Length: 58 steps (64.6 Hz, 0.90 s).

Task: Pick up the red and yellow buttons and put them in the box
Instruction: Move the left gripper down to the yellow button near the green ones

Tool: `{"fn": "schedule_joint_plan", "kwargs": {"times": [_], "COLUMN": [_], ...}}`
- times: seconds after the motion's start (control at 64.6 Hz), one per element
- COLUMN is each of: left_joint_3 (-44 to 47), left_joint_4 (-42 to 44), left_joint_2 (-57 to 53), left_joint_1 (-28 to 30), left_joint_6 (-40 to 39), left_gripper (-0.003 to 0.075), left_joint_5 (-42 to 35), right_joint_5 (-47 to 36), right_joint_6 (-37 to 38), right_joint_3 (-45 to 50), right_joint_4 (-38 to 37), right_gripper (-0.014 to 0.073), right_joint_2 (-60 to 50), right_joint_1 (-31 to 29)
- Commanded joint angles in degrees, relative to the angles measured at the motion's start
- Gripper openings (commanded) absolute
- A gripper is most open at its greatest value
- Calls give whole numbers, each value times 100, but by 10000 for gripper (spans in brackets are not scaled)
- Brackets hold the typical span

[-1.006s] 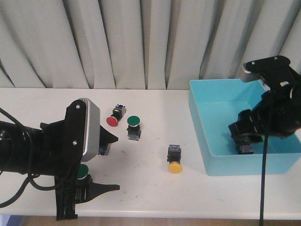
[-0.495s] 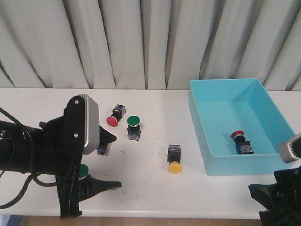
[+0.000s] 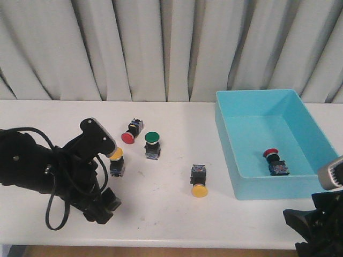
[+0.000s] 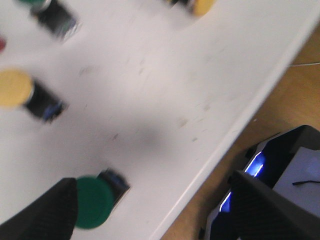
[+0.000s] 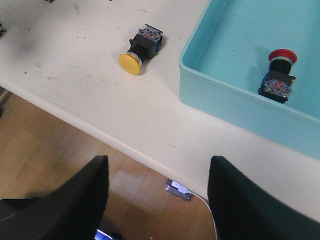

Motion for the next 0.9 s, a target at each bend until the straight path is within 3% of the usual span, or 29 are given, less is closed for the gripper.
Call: {"fn": "schedule_joint_plan", "kwargs": {"times": [0.0, 0.124, 0.248, 0.882], "left_joint_3": [-155, -156, -270, -2621], "left_joint_4": [921, 1744, 2109, 2098], "left_joint_2": [85, 328, 568, 2589], "left_joint_1": [-17, 100, 253, 295], "left_joint_6": [-1651, -3069, -3666, -3562], "left_gripper": [590, 590, 590, 590], "left_joint_5": [-531, -989, -1203, -343], "right_joint_5": [-388, -388, -393, -517], "right_joint_6": [-66, -66, -66, -66], "right_joint_3": [-153, -153, -153, -153], "right_joint_4": [-13, -13, -13, -18], "right_gripper": [426, 426, 426, 426], "right_joint_2": [-31, -31, -31, -31], "right_joint_1": [10, 10, 10, -1]}}
